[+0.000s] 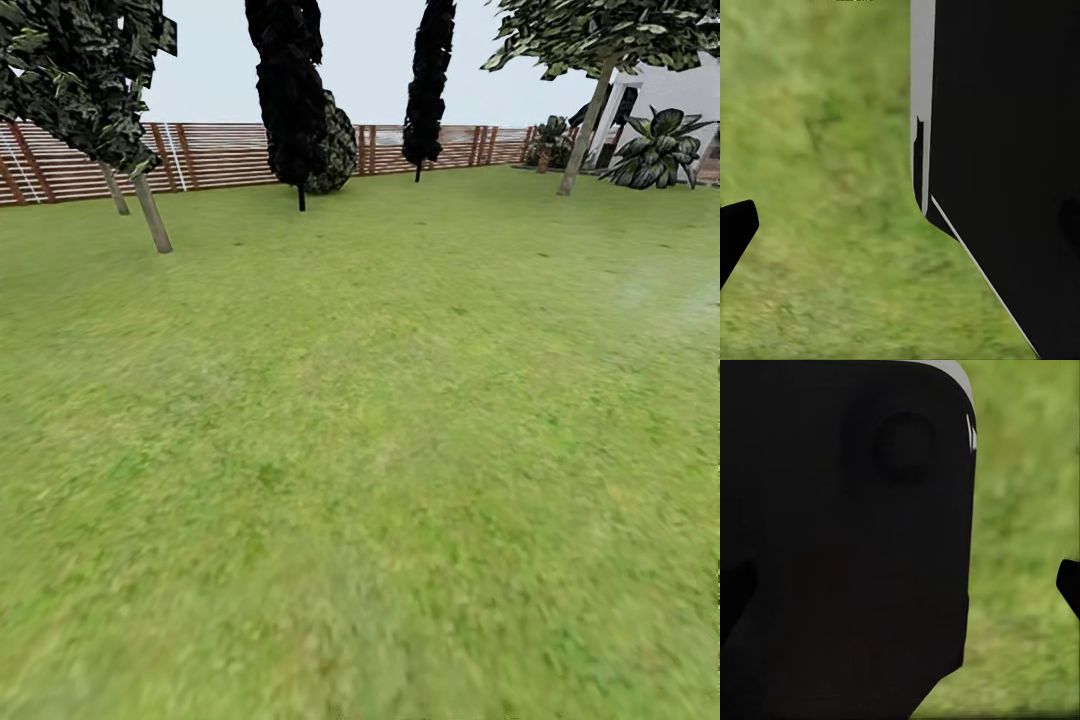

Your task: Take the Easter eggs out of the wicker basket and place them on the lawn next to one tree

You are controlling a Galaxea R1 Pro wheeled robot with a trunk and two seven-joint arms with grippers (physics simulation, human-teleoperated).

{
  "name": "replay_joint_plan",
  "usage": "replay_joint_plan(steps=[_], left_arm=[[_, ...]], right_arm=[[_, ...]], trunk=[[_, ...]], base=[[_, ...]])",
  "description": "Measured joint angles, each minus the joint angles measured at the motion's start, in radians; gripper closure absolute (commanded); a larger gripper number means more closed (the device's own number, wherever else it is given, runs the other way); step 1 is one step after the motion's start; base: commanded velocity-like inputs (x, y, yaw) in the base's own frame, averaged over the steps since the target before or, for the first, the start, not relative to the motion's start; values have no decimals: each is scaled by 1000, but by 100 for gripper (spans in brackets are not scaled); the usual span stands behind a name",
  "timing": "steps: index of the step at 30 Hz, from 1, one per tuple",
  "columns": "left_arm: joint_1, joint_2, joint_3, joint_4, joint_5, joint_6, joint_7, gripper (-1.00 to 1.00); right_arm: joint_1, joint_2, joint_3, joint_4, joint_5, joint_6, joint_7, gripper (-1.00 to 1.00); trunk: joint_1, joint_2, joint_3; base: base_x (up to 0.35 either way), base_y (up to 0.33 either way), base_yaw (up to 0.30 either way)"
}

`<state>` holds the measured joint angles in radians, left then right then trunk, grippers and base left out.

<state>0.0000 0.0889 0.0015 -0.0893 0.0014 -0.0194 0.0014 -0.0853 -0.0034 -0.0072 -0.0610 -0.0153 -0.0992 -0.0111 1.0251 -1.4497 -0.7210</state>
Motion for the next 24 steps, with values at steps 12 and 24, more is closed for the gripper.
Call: replay_joint_plan(steps=[12, 24], left_arm=[[0, 0, 0, 0, 0, 0, 0, -100], [0, 0, 0, 0, 0, 0, 0, -100]], right_arm=[[0, 0, 0, 0, 0, 0, 0, -100], [0, 0, 0, -1, 0, 0, 0, -100]], trunk=[[0, 0, -17], [0, 0, -34]], base=[[0, 0, -149], [0, 0, -149]])
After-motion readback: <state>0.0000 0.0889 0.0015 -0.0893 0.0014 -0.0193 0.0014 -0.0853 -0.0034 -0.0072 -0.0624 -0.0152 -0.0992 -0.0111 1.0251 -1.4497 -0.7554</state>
